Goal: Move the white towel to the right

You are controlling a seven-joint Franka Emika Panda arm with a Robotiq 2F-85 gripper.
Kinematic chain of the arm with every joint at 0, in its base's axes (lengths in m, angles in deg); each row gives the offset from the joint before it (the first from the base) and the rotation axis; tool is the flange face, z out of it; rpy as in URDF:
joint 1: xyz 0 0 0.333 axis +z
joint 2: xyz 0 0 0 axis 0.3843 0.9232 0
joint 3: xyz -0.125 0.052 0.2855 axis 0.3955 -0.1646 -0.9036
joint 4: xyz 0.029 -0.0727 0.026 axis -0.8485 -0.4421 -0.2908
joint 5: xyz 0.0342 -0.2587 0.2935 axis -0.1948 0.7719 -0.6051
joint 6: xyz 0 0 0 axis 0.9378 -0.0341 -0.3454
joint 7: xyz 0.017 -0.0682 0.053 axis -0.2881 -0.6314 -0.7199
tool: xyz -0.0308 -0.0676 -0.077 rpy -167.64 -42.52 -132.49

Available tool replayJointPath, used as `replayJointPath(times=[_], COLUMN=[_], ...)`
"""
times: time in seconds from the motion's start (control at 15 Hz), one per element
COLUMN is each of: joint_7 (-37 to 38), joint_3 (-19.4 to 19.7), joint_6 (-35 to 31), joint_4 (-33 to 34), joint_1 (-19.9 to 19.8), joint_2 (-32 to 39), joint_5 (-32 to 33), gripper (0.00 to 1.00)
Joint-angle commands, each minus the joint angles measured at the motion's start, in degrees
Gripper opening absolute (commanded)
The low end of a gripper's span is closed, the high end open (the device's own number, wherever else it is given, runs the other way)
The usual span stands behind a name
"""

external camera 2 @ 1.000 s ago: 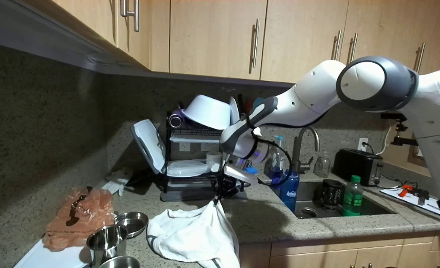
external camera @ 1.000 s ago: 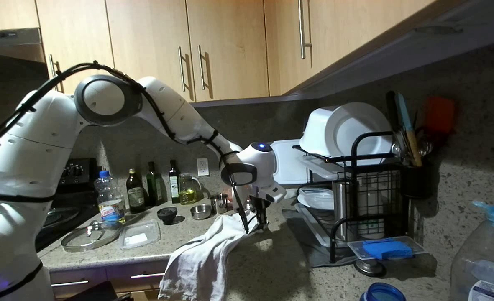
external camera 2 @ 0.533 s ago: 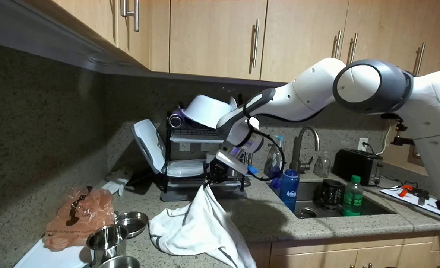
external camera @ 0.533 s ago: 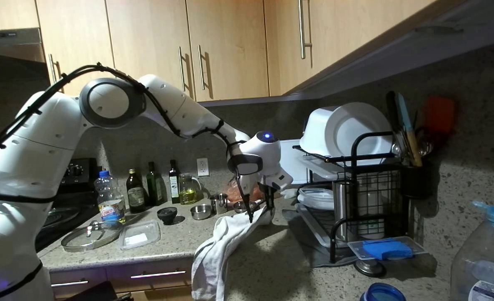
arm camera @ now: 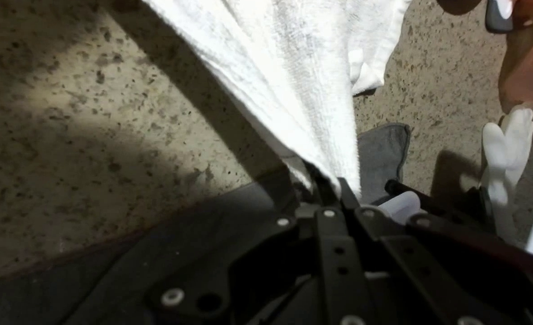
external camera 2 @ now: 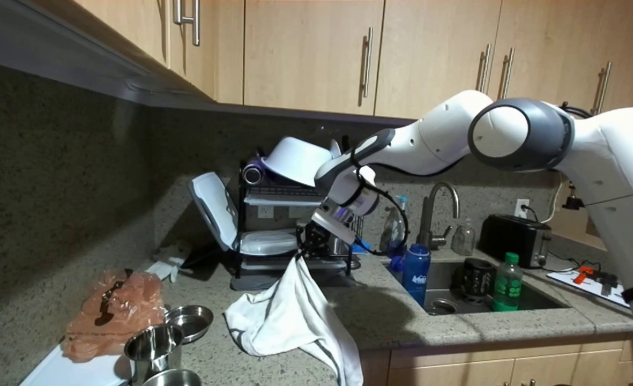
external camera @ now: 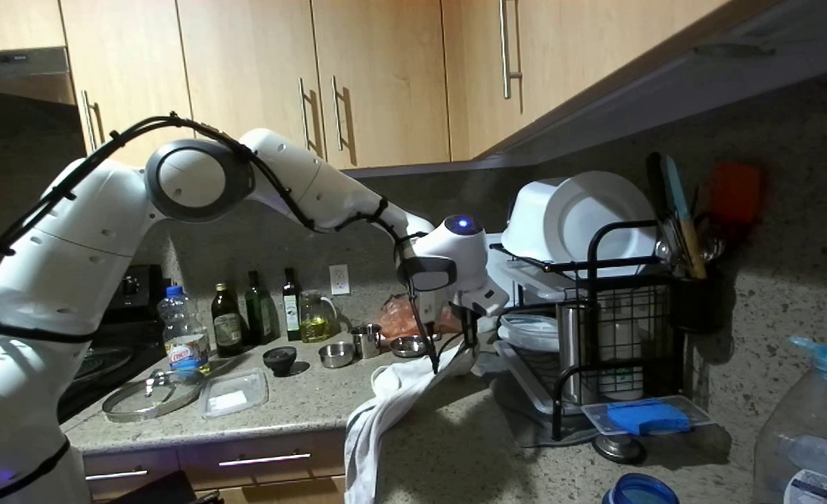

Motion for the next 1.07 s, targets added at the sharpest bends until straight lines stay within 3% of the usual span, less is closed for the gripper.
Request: replayJointPath(times=[0.0,0.2,0.6,1.0], joint_7=[1.37,1.33,0.71,-0.05], joint_3=[0.21,0.14,0.5,2.13], joint_6=[1.96,0.44,0.88,0.63], joint_4=[2.93,3.1,2.54,1.84], joint_1=[-1.03,-2.27,-5.68,-6.66], joint_2=[1.69,2.3,2.8,3.2], joint_5=[-1.23,-2.76,-12.77,-18.63], gripper=[0.01,0.01,0.01,0.01])
